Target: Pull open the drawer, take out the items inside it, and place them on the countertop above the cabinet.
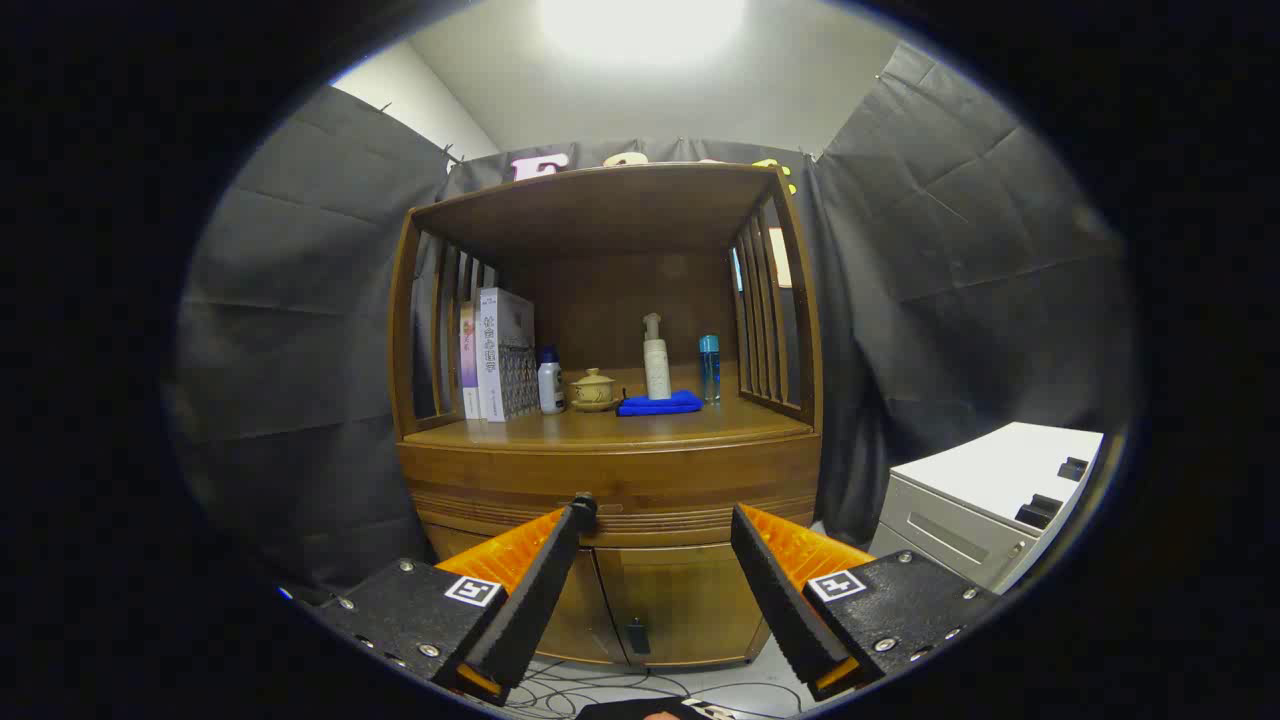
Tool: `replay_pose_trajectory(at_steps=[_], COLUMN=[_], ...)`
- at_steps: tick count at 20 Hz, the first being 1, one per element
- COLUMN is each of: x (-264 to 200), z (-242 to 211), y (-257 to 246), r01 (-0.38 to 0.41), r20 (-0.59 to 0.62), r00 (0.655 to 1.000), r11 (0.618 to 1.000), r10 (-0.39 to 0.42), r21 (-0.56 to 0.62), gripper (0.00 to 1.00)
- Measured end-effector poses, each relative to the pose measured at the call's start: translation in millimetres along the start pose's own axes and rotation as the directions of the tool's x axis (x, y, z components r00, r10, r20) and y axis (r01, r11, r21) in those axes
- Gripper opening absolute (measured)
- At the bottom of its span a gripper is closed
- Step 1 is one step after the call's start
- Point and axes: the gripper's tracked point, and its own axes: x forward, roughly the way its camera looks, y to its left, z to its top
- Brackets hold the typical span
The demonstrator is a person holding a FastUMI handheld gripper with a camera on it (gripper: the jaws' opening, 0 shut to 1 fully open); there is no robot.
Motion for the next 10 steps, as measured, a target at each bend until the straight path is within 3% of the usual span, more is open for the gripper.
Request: replay_pose_trajectory(at_steps=[10], x=[-1.6], z=[0.9], y=[7.9], r01=[-0.017], r20=[0.011], r00=[1.0], r11=[1.0], r10=[0.017], r21=[0.007], gripper=[0.96])
